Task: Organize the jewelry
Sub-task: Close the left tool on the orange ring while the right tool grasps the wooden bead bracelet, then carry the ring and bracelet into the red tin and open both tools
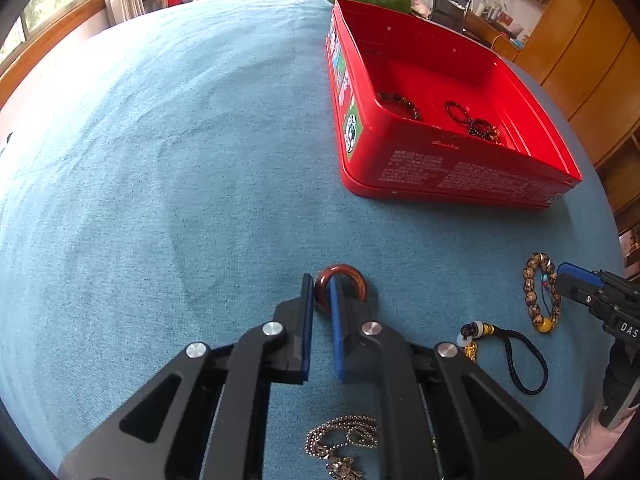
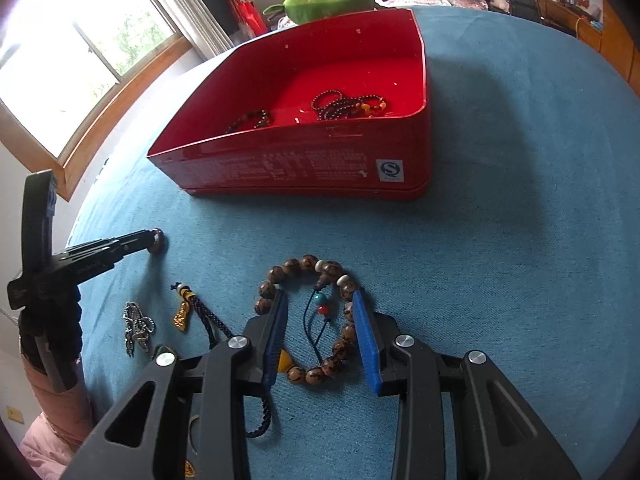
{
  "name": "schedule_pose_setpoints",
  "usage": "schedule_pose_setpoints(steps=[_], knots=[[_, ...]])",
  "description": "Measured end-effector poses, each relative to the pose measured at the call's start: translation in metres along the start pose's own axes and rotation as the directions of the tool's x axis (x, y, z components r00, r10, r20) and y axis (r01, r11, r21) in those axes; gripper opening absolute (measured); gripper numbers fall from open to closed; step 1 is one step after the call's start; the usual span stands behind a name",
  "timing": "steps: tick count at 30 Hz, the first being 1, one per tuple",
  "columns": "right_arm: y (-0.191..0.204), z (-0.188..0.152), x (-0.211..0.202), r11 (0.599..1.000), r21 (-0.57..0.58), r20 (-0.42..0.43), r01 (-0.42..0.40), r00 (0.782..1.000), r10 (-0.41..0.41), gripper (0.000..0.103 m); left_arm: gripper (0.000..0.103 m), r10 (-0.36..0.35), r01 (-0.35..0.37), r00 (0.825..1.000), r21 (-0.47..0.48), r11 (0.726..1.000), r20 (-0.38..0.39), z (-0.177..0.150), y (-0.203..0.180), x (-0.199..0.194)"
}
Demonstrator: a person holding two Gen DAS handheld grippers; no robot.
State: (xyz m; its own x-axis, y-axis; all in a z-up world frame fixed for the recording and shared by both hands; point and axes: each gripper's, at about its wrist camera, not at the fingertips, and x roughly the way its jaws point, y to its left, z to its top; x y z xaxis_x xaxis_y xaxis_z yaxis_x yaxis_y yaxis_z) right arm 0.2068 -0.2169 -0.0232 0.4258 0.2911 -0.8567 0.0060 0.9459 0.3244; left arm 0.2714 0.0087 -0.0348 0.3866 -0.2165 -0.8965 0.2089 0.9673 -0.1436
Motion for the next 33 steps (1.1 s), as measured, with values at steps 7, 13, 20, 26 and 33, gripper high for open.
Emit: schedule_pose_setpoints(steps=[7, 13, 20, 26, 33], knots=[[0.004, -0.001, 0.012, 0.998, -0.042, -0.014, 0.056, 0.998, -0.056, 0.033, 0.012, 0.02, -0.02, 1.0, 0.021, 1.0, -0.005, 0.004, -0.008, 0.01], [0.003, -0.002, 0.016, 0.998, -0.05, -0.006, 0.035, 0.999, -0.035, 0.011, 0.01, 0.031, -0.032, 0.999, 0.035, 0.999, 0.009, 0.004, -0.012, 0.011], [-0.001, 0.001, -0.021, 0.997, -0.025, 0.071, -0.075, 0.995, 0.076, 0.011, 0.006, -0.029, 0.029, 0.999, 0.007, 1.0, 0.046, 0.003, -0.007, -0.003], [0.0, -0.001, -0.051, 0.989, -0.038, 0.135, -0.14, 0.98, 0.144, 0.011, 0.006, -0.057, 0.056, 0.993, 0.018, 0.998, 0.101, 0.001, -0.01, -0.027], [-0.003, 0.0, -0.062, 0.989, -0.032, 0.158, -0.146, 0.976, 0.149, 0.011, 0.006, -0.068, 0.066, 0.989, 0.02, 0.998, 0.128, 0.003, -0.016, -0.039]])
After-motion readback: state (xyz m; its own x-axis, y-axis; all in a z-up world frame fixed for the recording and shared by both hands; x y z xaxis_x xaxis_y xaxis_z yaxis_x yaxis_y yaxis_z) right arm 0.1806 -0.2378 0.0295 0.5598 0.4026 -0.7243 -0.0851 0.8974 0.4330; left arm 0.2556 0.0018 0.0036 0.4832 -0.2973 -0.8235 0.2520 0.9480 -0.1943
